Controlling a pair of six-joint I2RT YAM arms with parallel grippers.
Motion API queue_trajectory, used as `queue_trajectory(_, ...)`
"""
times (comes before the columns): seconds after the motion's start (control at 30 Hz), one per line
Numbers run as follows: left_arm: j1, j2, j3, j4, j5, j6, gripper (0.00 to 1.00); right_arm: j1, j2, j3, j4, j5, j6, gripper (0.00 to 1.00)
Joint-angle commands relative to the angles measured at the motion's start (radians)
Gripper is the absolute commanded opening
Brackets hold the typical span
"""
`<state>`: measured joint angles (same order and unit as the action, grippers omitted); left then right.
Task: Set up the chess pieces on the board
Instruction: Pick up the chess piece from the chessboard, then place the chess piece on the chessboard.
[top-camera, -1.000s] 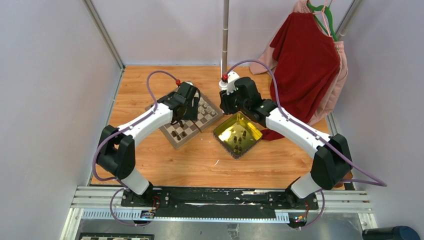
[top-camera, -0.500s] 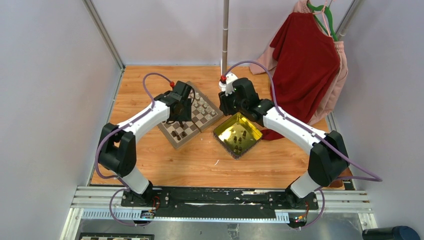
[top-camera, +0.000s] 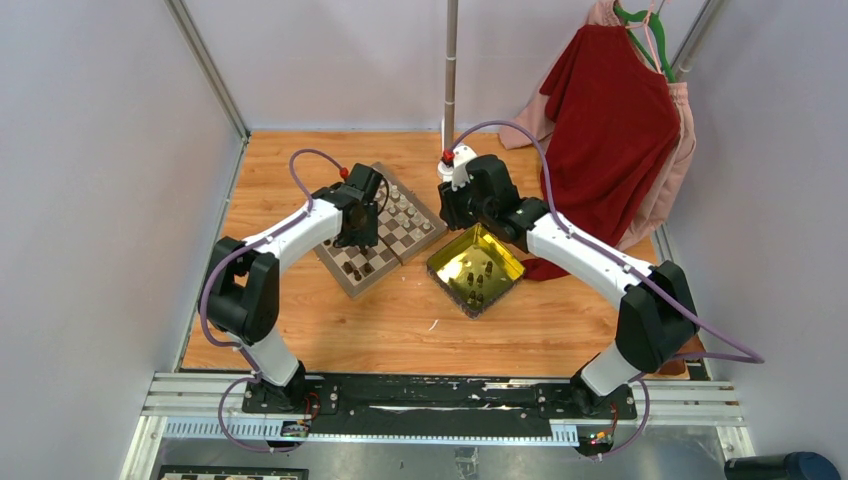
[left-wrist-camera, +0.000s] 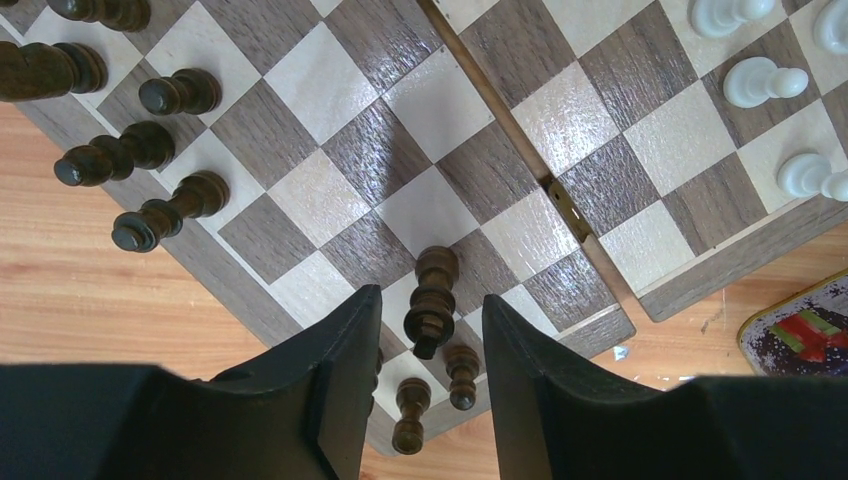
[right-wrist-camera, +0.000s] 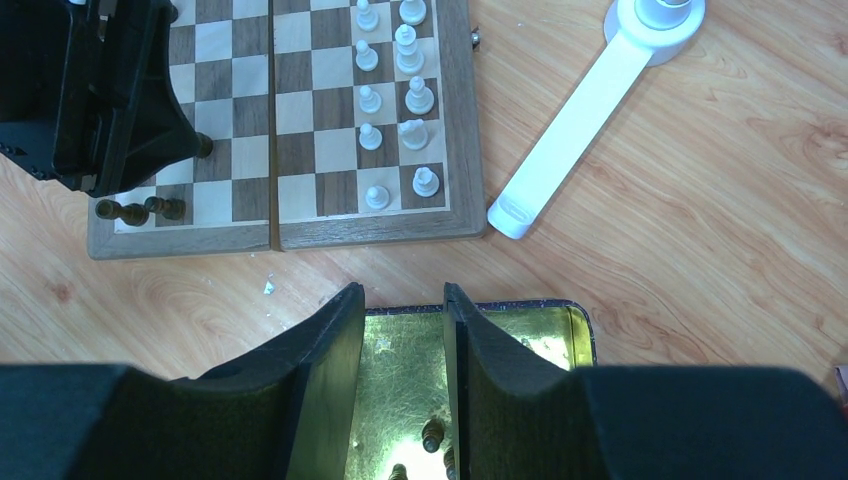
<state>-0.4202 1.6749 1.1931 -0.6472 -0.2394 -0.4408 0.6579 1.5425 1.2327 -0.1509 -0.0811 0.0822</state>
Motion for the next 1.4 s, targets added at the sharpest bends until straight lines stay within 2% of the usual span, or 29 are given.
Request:
queue_trajectory(0.0,0.014,0.009,0.014,-0.004,0.011,0.007,0.47,-0.016,0.013,0.002,0.01,-0.009,0.008,0.39)
queue_trajectory(0.23,0.022,0.017,0.017,0.004,0.018,0.008,0.43,-0.018,0.018,0.001,0.012,-0.01,0.011,0.39)
queue_trajectory(0.77,0.029,0.02,0.023,-0.004,0.016,0.011,0.13,-0.018,0.032,0.011,0.008,-0.015,0.01,0.39)
queue_trajectory(1.03,0.048,-0.036,0.015,-0.016,-0.042,0.0,0.0,-0.017,0.043,0.023,0.004,-0.021,0.007,0.39)
queue_trajectory(1.37,0.165,-0.122,-0.052,-0.001,-0.018,-0.077,0.0,-0.017,0.043,0.02,0.001,-0.023,0.007,0.39)
